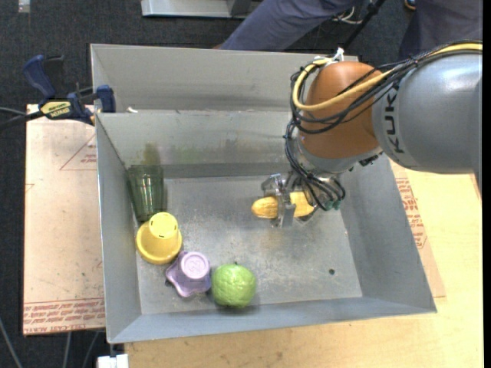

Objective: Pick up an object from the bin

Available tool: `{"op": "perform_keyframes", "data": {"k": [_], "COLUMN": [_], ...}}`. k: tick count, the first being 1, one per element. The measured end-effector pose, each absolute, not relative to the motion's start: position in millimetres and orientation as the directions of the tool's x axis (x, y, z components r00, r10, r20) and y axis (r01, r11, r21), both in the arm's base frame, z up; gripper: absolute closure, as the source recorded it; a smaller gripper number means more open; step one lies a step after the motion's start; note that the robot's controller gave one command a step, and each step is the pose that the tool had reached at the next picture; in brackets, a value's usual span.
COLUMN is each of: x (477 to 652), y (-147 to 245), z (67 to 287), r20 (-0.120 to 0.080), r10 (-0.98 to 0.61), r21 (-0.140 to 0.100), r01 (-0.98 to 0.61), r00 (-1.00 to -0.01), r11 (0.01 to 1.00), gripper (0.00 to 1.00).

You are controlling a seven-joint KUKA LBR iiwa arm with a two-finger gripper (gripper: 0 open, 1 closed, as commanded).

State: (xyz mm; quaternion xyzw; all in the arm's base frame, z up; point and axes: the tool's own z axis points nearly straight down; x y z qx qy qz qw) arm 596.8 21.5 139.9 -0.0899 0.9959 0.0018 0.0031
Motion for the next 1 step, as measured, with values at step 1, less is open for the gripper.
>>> {"op": "perform_keyframes", "data": {"k": [1], "x": [597.2], "y": [21.6], "z": [150.1], "r20": [-0.008], "r10": [-0.179], "r21": [0.003], "r01": [-0.179], "r00": [-0.984], "r11": [0.984], "gripper": [1.0]}}
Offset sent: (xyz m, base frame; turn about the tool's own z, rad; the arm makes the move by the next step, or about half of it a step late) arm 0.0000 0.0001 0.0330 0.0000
